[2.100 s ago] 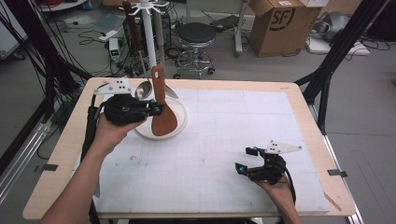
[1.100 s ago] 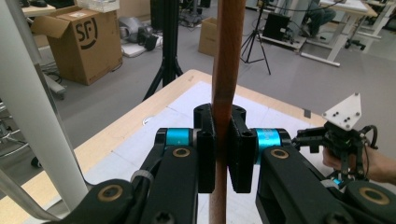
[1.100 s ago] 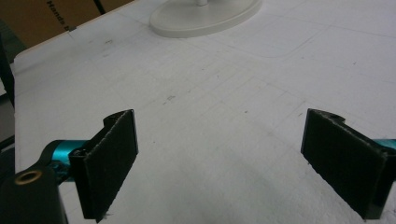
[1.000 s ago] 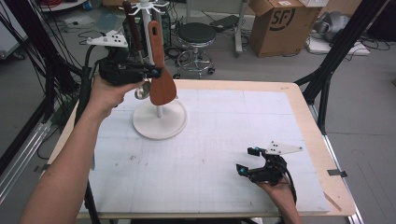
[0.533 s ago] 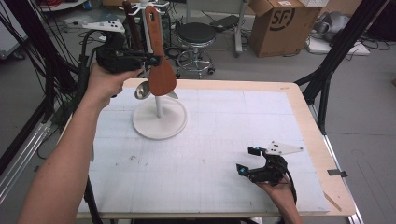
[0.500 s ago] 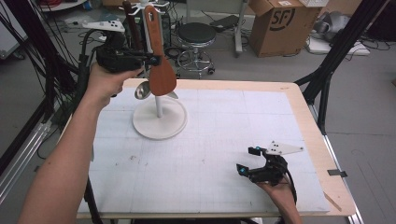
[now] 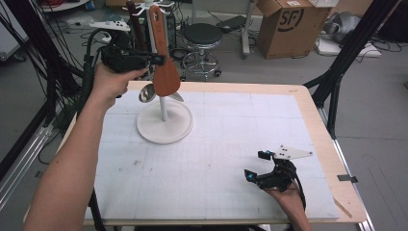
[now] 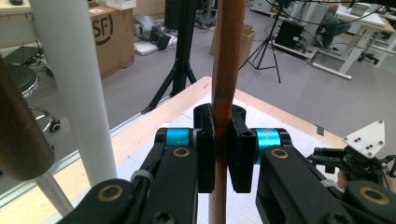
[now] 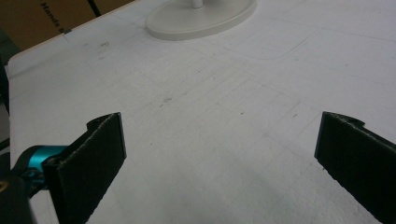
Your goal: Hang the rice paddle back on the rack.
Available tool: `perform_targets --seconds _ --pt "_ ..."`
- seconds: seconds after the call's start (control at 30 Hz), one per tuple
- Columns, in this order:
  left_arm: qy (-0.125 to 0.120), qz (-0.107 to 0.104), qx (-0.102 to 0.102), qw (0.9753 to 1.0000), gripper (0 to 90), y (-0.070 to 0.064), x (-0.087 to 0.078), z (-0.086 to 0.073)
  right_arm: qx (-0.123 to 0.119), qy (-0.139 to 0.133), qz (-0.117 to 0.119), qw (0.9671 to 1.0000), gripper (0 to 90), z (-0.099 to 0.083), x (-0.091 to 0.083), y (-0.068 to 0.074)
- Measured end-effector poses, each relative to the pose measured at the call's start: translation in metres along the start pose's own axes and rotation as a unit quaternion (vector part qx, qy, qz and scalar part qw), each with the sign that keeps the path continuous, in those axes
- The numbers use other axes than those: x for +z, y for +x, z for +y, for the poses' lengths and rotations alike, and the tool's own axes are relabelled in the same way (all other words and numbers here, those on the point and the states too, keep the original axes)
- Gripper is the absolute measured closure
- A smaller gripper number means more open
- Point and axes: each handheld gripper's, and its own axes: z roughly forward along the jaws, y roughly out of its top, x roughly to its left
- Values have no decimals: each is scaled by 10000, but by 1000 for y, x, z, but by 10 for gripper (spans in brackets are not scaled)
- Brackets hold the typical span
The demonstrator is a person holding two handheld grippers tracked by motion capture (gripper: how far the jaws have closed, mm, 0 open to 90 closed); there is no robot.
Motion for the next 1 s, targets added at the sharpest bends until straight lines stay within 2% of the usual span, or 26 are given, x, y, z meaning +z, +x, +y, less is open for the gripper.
perform_targets --seconds 0.33,0.5,0.67,0.93,1.0 --pt "112 123 -91 9998 830 5 2 -4 -28 21 21 10000 11 0 1 0" --pt "82 216 -121 9997 816 6 -1 -5 -37 -5 41 10000 11 0 0 1" --pt "249 361 -45 9990 710 5 -2 -5 -54 20 84 9999 11 0 1 1" --pt "277 613 75 9977 584 2 -12 -6 -64 -16 42 10000 11 -1 -2 1" --pt "348 662 83 9972 549 1 -14 -8 -64 -7 40 10000 12 -1 -2 1"
